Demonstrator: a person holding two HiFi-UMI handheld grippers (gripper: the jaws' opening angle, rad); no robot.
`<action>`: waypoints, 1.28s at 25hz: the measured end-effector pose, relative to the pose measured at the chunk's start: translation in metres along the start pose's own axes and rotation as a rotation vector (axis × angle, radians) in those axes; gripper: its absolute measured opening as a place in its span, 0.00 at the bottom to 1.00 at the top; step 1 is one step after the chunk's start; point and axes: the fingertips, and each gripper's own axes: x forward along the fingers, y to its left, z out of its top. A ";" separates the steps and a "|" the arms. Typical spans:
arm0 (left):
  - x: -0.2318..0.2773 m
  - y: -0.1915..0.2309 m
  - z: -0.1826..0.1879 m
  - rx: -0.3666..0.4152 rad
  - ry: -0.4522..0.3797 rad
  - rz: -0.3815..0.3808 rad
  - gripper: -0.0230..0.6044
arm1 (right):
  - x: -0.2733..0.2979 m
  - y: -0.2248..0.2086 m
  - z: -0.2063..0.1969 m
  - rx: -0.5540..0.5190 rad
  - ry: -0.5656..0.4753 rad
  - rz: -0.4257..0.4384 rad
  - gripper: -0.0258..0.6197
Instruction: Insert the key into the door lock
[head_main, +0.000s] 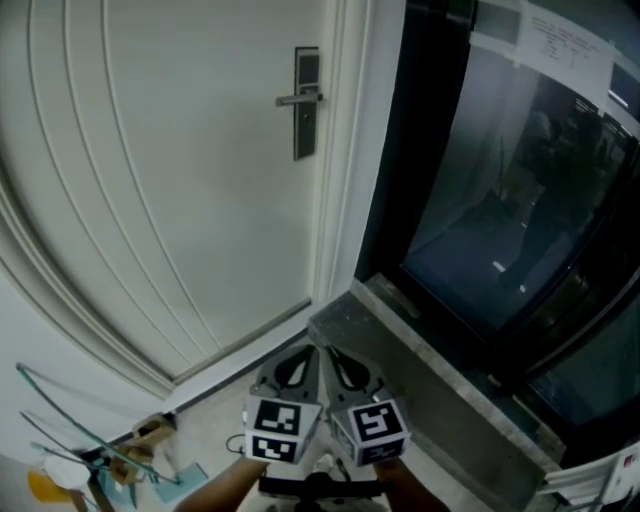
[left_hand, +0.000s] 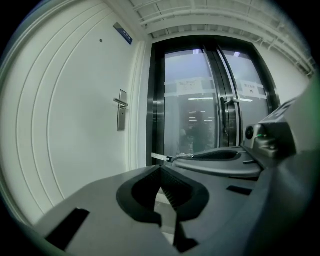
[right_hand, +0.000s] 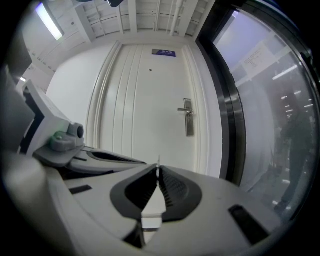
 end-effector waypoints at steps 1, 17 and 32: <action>0.008 -0.002 0.002 0.001 -0.001 0.002 0.04 | 0.002 -0.009 0.001 -0.001 -0.002 0.002 0.07; 0.092 -0.016 0.031 0.024 -0.003 0.046 0.04 | 0.030 -0.094 0.015 -0.022 -0.029 0.039 0.07; 0.152 0.040 0.042 0.001 -0.016 0.011 0.04 | 0.106 -0.121 0.025 -0.039 -0.016 -0.008 0.07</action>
